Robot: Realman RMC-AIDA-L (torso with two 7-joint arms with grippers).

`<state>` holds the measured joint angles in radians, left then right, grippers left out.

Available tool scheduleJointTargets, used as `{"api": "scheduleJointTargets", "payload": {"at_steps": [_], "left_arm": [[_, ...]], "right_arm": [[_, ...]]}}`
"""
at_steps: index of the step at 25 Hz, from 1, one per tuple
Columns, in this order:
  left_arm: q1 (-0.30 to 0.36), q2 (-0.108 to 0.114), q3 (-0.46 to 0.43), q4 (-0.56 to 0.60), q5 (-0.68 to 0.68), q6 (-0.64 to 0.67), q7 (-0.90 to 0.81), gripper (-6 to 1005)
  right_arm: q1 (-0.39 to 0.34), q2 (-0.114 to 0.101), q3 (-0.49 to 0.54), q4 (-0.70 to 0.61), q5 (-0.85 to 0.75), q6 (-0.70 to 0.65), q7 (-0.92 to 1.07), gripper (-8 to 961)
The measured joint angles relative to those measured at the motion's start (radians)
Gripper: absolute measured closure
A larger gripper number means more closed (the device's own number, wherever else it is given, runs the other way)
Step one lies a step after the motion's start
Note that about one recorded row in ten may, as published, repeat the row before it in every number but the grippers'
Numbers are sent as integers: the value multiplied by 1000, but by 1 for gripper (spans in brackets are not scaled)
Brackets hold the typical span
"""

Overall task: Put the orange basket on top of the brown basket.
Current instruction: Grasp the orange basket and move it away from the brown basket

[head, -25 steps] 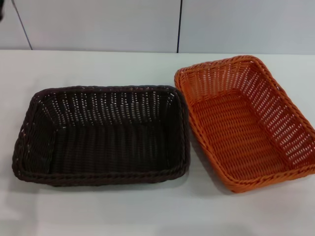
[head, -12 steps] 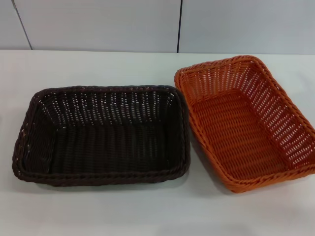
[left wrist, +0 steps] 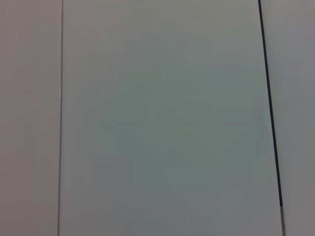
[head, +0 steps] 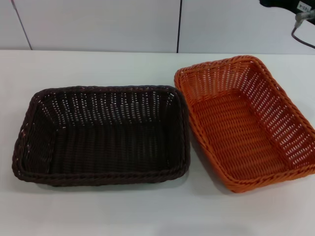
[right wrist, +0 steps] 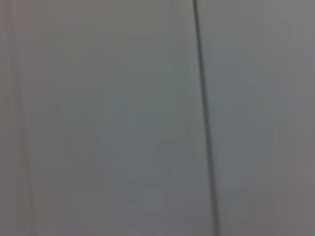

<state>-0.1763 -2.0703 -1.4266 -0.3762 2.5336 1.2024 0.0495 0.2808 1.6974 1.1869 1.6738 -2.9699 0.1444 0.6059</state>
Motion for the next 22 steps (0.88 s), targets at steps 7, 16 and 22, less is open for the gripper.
{"api": "scheduleJointTargets", "payload": {"at_steps": [7, 16, 22], "left_arm": [[-25, 1, 0, 22, -16, -29, 4, 194], [-56, 1, -4, 53, -36, -68, 6, 194], [-65, 1, -5, 56, -57, -99, 6, 194]], "right_arm": [[18, 312, 382, 261, 326, 920, -800, 141], [63, 378, 463, 344, 411, 1449, -1163, 142], [62, 376, 391, 345, 410, 1578, -1178, 143]]}}
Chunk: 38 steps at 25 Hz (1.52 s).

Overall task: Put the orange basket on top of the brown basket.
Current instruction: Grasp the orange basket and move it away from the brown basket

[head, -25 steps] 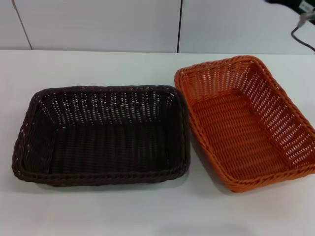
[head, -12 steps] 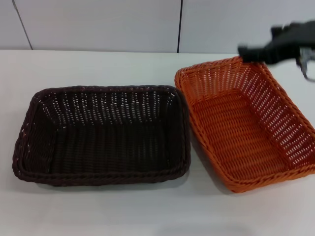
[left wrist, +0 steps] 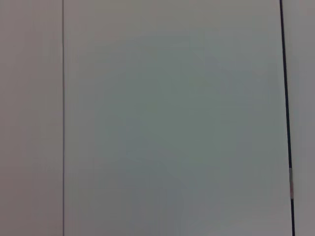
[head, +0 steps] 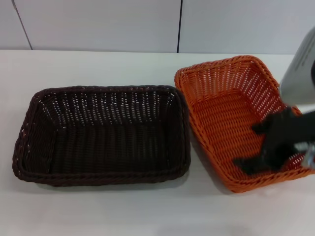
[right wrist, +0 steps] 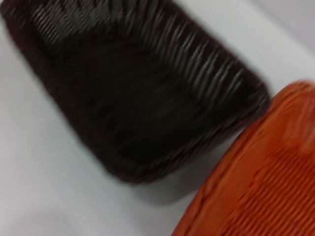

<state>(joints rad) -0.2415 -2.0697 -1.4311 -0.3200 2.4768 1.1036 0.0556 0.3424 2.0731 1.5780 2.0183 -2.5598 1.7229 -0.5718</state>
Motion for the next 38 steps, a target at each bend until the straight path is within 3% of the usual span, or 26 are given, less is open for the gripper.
{"api": "scheduleJointTargets", "payload": {"at_steps": [8, 16, 33, 35, 38], "left_arm": [[-22, 1, 0, 2, -40, -57, 1, 194], [-23, 0, 0, 3, -59, -64, 1, 194], [-22, 3, 0, 35, -63, -67, 1, 194], [-29, 4, 0, 47, -67, -67, 1, 194], [-32, 5, 0, 50, -68, -67, 1, 194]], "right_arm": [[9, -3, -67, -46, -124, 60, -2, 143], [19, -2, -82, -109, -136, 59, -11, 144], [85, 3, -103, -332, -249, -53, -8, 164], [103, 3, -99, -370, -250, -69, -5, 356], [114, 3, -88, -380, -248, -71, 3, 480]]}}
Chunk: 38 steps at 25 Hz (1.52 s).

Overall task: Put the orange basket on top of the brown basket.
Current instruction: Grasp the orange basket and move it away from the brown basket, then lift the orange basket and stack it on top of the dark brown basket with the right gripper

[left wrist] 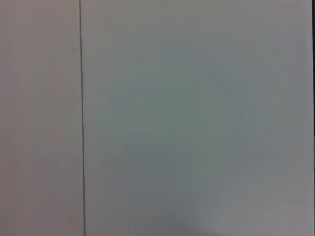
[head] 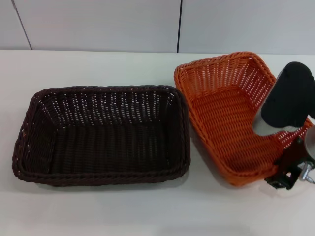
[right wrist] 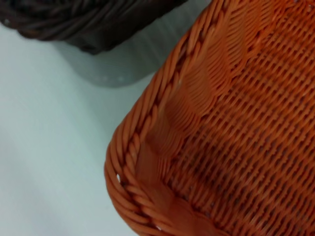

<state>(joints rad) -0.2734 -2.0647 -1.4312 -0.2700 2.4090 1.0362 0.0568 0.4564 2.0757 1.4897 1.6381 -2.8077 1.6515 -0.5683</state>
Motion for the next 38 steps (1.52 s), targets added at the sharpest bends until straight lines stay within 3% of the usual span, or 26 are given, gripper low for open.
{"api": "scheduleJointTargets", "payload": {"at_steps": [2, 13, 21, 27, 30, 32, 38], "left_arm": [[0, 1, 0, 0, 0, 0, 0, 194], [-9, 2, 0, -1, -1, 2, 0, 194], [-16, 1, 0, -1, -1, 1, -1, 194], [-11, -6, 4, -3, -1, 0, -8, 194], [-7, -8, 10, -1, -1, -2, -39, 194], [3, -8, 10, 2, -1, -9, -76, 194], [22, -11, 11, -1, -1, -10, -95, 194]], "right_arm": [[12, 0, 23, 39, 1, -1, 25, 562], [61, -1, 99, 178, 1, -12, 82, 681], [177, -6, 94, 268, 3, 19, 60, 735], [270, -8, -41, 320, -34, 53, -174, 740], [268, -7, -81, 343, -35, 66, -309, 741], [230, -4, -167, 394, -42, 79, -549, 742], [216, -7, -235, 395, -75, 79, -764, 743]]}}
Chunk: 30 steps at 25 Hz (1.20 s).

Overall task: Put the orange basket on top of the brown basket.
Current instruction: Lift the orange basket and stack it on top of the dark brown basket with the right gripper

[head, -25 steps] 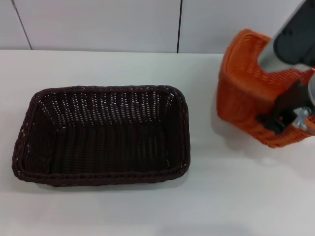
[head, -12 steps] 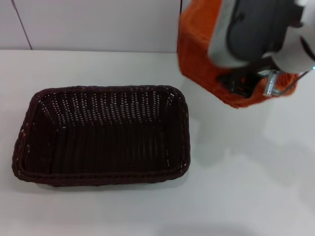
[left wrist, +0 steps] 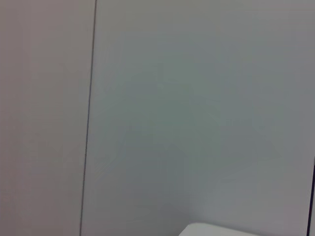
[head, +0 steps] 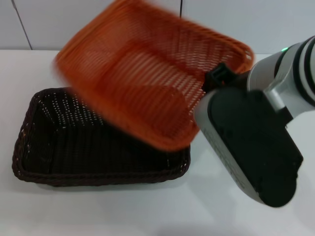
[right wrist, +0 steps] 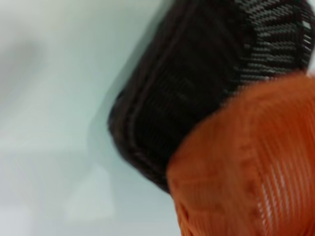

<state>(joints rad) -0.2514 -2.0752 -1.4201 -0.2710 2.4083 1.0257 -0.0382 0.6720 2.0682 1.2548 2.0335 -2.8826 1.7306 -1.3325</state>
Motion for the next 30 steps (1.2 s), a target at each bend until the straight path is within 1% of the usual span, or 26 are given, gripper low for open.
{"api": "scheduleJointTargets", "payload": {"at_steps": [4, 10, 14, 17, 24, 30], "left_arm": [[2, -1, 1, 4, 0, -20, 0, 194], [-5, -2, 2, 6, 1, -60, -1, 194], [-6, -2, 18, 4, 1, -61, -1, 194], [-6, -2, 24, 5, 1, -61, -1, 194], [-6, -3, 27, 8, 0, -61, -2, 194], [-9, -3, 27, 9, 0, -61, -2, 194]], "right_arm": [[4, -3, -40, -1, -30, -35, -106, 744], [16, -10, -95, -24, -37, -60, -124, 745], [39, -15, -122, -103, -37, -108, -125, 746], [47, -16, -129, -126, -38, -127, -126, 747], [69, -14, -138, -160, -38, -198, -124, 760], [75, -9, -158, -191, -38, -209, -118, 760]]}}
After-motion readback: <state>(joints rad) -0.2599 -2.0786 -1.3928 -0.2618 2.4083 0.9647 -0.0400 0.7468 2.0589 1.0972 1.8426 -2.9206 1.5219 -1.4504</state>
